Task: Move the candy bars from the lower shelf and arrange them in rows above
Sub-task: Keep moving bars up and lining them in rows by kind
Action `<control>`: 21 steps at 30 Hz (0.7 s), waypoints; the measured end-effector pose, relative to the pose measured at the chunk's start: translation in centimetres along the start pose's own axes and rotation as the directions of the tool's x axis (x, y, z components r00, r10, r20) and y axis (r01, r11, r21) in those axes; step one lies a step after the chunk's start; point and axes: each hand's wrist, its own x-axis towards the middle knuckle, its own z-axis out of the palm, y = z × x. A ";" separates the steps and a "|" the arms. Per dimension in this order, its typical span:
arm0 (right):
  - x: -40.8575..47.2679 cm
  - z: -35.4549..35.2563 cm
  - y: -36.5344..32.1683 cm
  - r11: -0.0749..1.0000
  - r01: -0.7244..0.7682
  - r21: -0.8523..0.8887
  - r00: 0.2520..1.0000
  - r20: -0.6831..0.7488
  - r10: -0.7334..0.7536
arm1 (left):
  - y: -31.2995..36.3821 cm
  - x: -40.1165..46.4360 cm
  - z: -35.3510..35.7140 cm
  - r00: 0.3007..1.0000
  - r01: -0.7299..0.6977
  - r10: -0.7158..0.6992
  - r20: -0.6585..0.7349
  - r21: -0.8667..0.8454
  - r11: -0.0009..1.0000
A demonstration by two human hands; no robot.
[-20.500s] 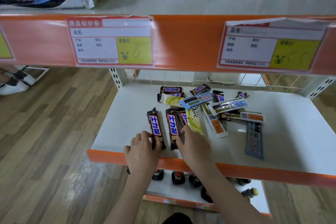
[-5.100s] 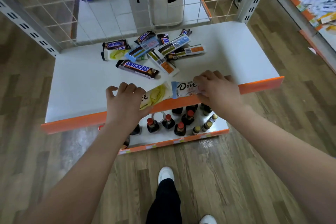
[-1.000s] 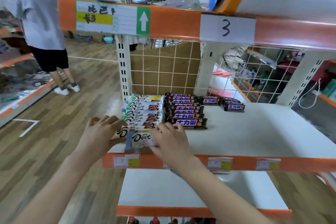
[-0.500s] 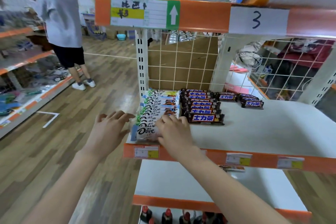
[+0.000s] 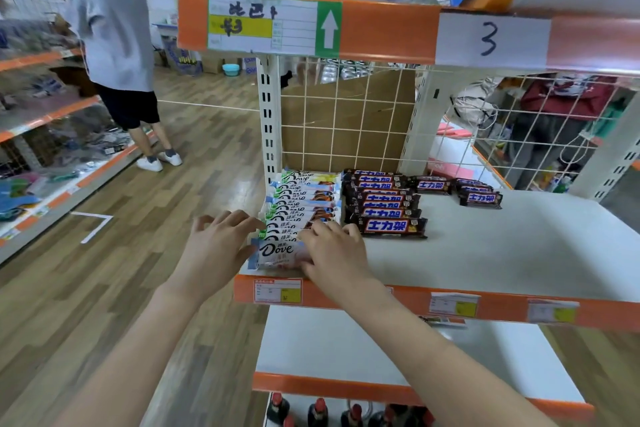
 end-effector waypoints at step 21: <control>-11.8 -6.4 11.8 0.950 -0.286 -0.128 0.958 0.001 0.288 | 15.7 3.3 -1.2 0.985 -0.122 0.134 0.110 -0.112 0.986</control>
